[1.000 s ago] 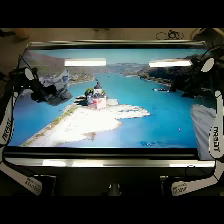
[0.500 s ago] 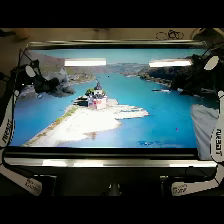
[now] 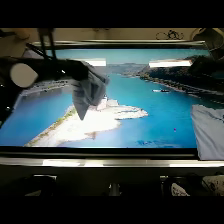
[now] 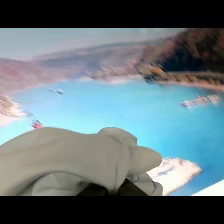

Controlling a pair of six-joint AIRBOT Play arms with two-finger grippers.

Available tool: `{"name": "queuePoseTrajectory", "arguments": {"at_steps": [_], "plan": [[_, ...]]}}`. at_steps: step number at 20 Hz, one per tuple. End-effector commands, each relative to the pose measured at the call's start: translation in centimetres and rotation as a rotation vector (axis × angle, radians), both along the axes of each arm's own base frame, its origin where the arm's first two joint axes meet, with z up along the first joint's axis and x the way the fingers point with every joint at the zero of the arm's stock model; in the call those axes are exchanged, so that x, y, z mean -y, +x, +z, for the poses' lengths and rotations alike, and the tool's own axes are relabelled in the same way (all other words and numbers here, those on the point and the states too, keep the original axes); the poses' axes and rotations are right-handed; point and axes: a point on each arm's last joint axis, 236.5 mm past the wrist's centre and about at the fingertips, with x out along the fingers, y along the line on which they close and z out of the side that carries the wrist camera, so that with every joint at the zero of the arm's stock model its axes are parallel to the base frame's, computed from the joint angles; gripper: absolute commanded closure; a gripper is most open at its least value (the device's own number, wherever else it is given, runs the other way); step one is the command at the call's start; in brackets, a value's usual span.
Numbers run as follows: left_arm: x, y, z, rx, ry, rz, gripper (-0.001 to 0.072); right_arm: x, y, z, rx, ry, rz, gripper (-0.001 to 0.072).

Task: Fold the shirts.

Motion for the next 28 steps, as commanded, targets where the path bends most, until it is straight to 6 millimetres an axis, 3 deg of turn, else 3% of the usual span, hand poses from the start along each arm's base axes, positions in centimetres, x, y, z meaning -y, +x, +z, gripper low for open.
{"name": "queuePoseTrajectory", "arguments": {"at_steps": [1, 2, 3, 4, 5, 7, 9, 10, 12, 13, 14, 16, 18, 21, 24, 25, 28], "plan": [[9.2, -6.9, -9.8, -0.170, -0.010, -0.125, 0.0681, -0.2, -4.0, 3.5, 0.051, -0.039, 0.001, 0.0185], [11.1, -8.5, -14.1, -0.265, -0.001, -0.126, 0.0664, 0.2, -4.3, 3.4, 0.042, -0.054, -0.007, 0.0185], [12.6, -10.3, -17.2, -0.352, 0.019, -0.152, 0.0293, 0.5, -4.3, 3.0, 0.027, -0.063, -0.013, 0.0184], [13.2, -11.4, -18.6, -0.419, 0.037, -0.174, -0.0013, 0.6, -4.4, 2.3, 0.004, -0.066, -0.014, 0.0181], [12.7, -11.4, -18.6, -0.442, 0.076, -0.195, -0.0013, 0.6, -4.4, 1.3, -0.030, -0.062, -0.011, 0.0172], [9.0, -7.8, -15.2, -0.347, 0.163, -0.205, -0.0013, 0.2, -4.4, -1.5, -0.124, -0.035, 0.007, 0.0132], [2.1, -1.3, -11.0, -0.235, 0.190, -0.063, -0.0013, -1.3, -4.4, -5.1, -0.226, 0.034, 0.055, 0.0094], [-1.6, 1.5, -10.5, -0.240, 0.167, 0.039, -0.0013, -2.5, -4.7, -7.4, -0.286, 0.083, 0.085, 0.0094], [-9.3, 4.9, -13.2, -0.365, 0.112, 0.248, -0.0012, -4.3, -6.0, -12.1, -0.416, 0.172, 0.133, 0.0092], [-11.9, 5.4, -15.8, -0.471, 0.071, 0.317, -0.0013, -4.8, -7.0, -14.6, -0.488, 0.196, 0.143, 0.0092], [-13.1, 5.6, -18.2, -0.570, 0.017, 0.353, -0.0013, -5.1, -7.9, -16.6, -0.539, 0.215, 0.142, 0.0092], [-13.2, 6.2, -22.3, -0.714, -0.105, 0.390, -0.0013, -5.7, -9.4, -19.9, -0.609, 0.256, 0.129, 0.0092], [-12.0, 7.6, -24.9, -0.748, -0.195, 0.405, -0.0013, -6.6, -10.3, -22.0, -0.633, 0.282, 0.141, 0.0079], [-9.3, 9.6, -27.2, -0.743, -0.310, 0.424, -0.0013, -8.6, -11.2, -24.6, -0.648, 0.259, 0.184, 0.0020], [-6.9, 11.1, -28.1, -0.719, -0.397, 0.422, -0.0012, -11.1, -12.2, -26.8, -0.702, 0.239, 0.249, 0.0002], [-6.7, 11.4, -28.4, -0.712, -0.404, 0.429, 0.0018, -11.7, -12.4, -27.5, -0.723, 0.234, 0.265, 0.0002], [-7.0, 12.2, -29.1, -0.688, -0.411, 0.454, 0.0305, -13.3, -12.8, -29.4, -0.774, 0.239, 0.294, 0.0002]]}}
